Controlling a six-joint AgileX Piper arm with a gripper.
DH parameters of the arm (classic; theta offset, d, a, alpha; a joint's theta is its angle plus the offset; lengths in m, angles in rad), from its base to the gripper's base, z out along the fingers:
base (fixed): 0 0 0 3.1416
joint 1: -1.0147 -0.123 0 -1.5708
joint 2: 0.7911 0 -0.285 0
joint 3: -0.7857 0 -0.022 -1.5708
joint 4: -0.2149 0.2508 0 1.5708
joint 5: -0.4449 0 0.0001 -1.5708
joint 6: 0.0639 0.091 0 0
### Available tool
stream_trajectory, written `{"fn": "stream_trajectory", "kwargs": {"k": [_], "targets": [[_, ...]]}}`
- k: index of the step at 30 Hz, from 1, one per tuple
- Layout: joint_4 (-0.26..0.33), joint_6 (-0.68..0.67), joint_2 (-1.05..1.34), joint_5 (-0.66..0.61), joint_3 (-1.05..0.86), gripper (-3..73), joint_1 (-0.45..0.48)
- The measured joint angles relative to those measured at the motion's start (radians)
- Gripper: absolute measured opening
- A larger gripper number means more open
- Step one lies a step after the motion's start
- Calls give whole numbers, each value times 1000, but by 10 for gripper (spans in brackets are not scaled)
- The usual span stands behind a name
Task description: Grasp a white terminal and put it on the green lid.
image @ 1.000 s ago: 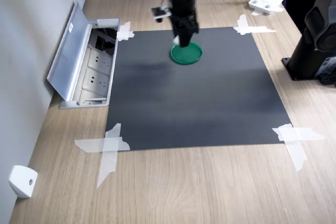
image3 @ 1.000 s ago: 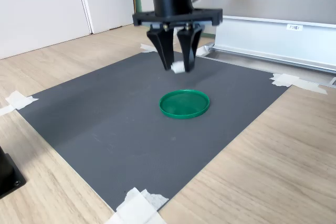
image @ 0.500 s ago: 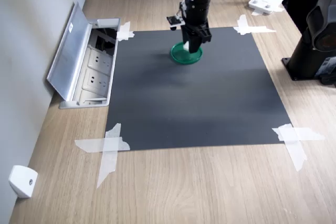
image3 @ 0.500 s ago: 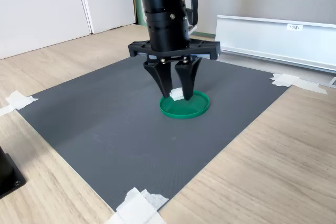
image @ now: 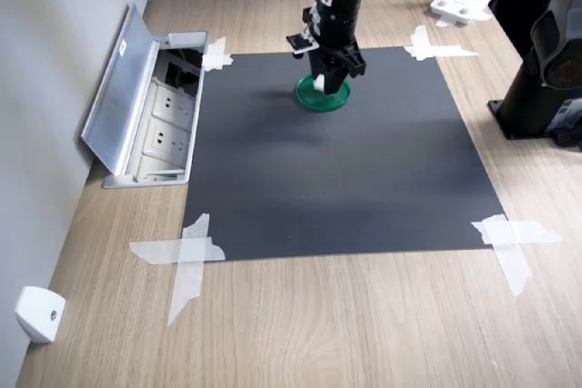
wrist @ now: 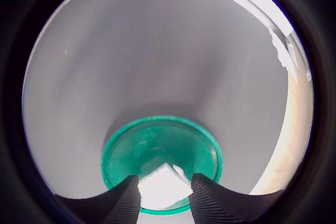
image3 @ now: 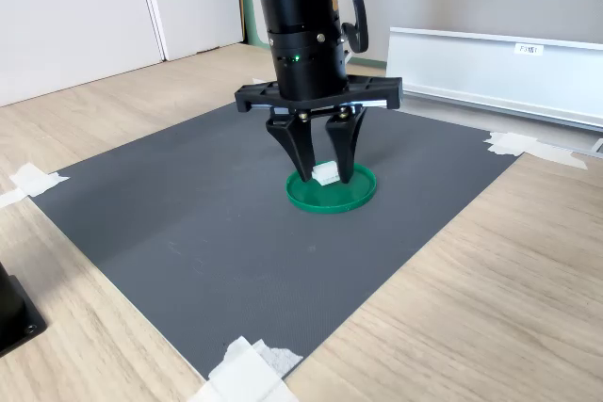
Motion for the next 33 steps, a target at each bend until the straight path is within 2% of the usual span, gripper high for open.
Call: {"fn": "stream_trajectory", "kwargs": {"k": [2, 7, 8, 10, 13, 16, 18, 21, 24, 26, 29, 31, 33], "targets": [[0, -5, 0, 0, 0, 409, 0], [-11, -9, -1, 8, 0, 648, 0], [-24, -6, -1, 18, 0, 674, 0], [-47, 14, -1, 35, 0, 708, 0], [-52, 41, 2, 37, 0, 721, 0], [-19, 45, 39, 38, -1, 710, 0], [36, 27, 87, 41, -1, 670, 0], [125, -8, 169, 52, -1, 564, 0], [168, -5, 256, 78, -2, 395, 0], [171, 43, 312, 114, -6, 266, -5], [135, 141, 414, 193, -29, 90, -46], [109, 205, 497, 242, -61, 28, -99], [98, 256, 575, 274, -102, 6, -152]]}}
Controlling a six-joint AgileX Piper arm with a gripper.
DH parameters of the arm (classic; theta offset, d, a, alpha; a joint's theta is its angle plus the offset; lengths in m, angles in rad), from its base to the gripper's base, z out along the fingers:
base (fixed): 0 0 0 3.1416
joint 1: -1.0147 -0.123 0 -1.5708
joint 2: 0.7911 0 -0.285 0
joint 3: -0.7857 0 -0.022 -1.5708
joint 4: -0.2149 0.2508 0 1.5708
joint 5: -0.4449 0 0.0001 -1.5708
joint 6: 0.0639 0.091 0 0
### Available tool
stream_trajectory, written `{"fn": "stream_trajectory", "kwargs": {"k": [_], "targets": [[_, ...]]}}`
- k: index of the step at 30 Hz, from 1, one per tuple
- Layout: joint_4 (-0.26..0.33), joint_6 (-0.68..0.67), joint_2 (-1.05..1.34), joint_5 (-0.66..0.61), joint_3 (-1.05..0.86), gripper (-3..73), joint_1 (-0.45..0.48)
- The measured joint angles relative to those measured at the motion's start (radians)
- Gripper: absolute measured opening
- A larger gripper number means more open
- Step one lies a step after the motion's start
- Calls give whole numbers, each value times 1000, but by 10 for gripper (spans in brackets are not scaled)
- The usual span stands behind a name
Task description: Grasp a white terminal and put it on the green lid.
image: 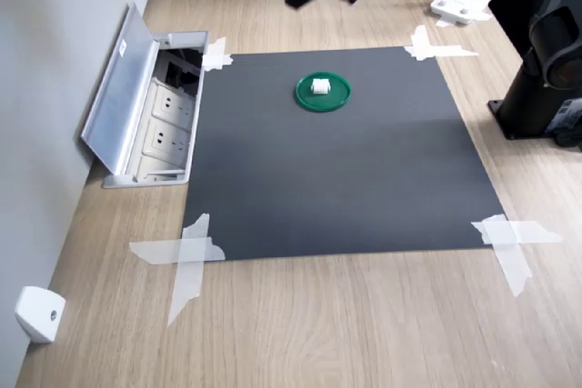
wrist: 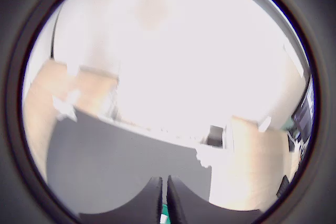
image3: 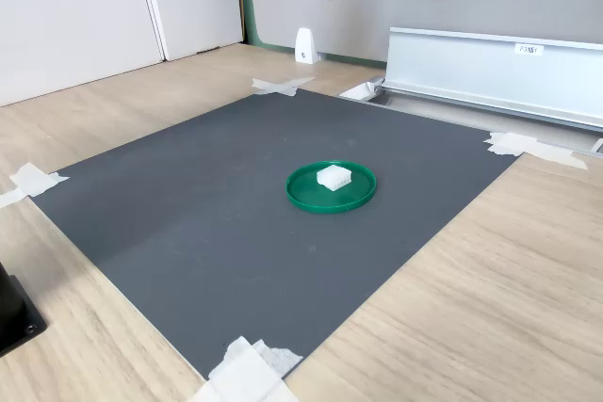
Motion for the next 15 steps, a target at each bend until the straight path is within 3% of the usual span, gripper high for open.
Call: {"fn": "stream_trajectory", "kwargs": {"k": [5, 9, 15], "targets": [[0, 144, 229, 35, -135, -5, -120], [-2, 267, 412, 45, -273, -7, -165], [-105, 334, 634, 114, -486, -7, -171]]}}
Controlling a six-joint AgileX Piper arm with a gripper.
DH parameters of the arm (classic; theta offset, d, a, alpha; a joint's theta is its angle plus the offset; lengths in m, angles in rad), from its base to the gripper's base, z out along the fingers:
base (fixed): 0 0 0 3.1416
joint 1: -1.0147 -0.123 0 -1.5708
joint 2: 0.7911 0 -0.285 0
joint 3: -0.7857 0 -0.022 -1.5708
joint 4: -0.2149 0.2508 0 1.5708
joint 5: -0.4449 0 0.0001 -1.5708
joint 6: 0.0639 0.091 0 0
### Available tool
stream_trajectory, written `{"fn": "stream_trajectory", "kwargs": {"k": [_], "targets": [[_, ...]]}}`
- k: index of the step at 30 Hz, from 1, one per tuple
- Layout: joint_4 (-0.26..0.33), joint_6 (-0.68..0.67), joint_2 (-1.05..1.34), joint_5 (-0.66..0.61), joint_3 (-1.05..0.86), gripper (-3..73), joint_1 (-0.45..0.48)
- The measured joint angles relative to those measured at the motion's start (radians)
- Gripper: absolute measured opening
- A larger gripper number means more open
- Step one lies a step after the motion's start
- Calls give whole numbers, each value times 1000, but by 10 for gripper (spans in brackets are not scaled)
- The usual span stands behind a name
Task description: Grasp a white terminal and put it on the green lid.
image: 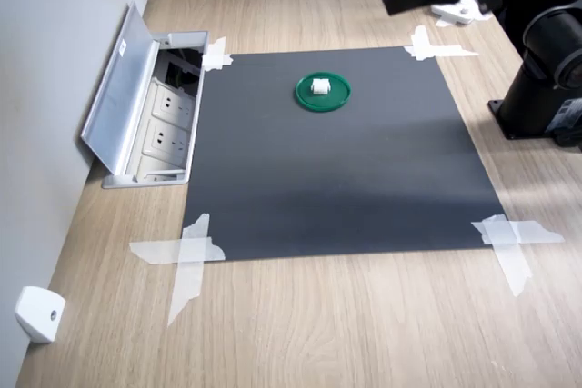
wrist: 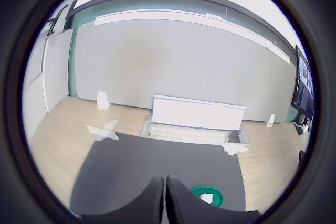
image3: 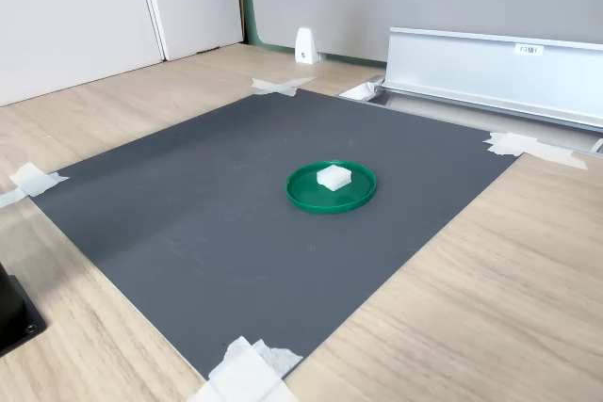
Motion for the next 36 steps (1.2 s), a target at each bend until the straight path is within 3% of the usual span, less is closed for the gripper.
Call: {"fn": "stream_trajectory", "kwargs": {"k": [4, 14, 27, 36], "targets": [[-42, 13, 94, 41, -115, -7, 0], [-44, 45, 151, 88, -253, -8, -13], [-41, 94, 333, 105, -281, -8, -22], [-25, 172, 386, 83, -281, -8, 52]]}}
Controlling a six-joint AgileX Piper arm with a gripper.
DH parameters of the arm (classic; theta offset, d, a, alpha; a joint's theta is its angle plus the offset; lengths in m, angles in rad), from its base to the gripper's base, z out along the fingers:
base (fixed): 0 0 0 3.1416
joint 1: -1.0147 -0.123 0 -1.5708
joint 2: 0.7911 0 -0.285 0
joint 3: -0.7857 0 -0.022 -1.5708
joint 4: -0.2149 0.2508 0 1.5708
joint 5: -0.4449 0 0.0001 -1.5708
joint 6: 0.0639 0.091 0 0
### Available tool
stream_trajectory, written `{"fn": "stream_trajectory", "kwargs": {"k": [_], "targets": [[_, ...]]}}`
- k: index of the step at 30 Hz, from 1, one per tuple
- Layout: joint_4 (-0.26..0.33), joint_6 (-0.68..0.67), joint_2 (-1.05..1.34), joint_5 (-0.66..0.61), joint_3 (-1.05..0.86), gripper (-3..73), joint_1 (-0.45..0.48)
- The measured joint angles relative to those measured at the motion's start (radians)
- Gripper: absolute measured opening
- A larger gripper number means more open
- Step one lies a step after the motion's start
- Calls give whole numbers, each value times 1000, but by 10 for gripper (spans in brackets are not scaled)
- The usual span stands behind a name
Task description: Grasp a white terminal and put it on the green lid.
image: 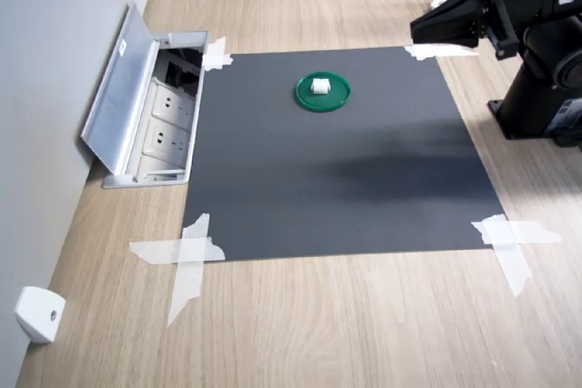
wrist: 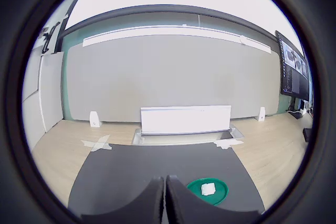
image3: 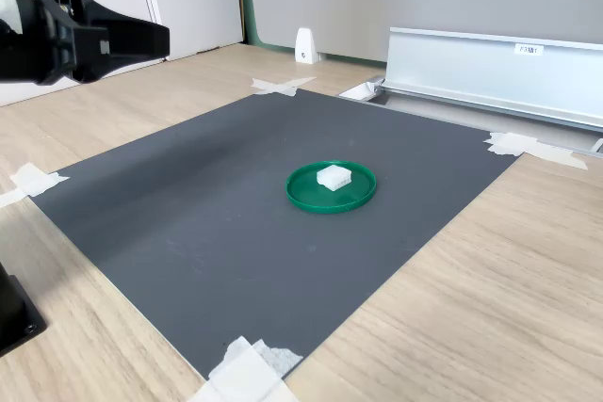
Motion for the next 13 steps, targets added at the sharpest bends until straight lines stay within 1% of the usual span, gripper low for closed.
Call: {"fn": "stream_trajectory", "kwargs": {"k": [13], "targets": [[0, 7, 0, -4, 0, -8, 0]]}}
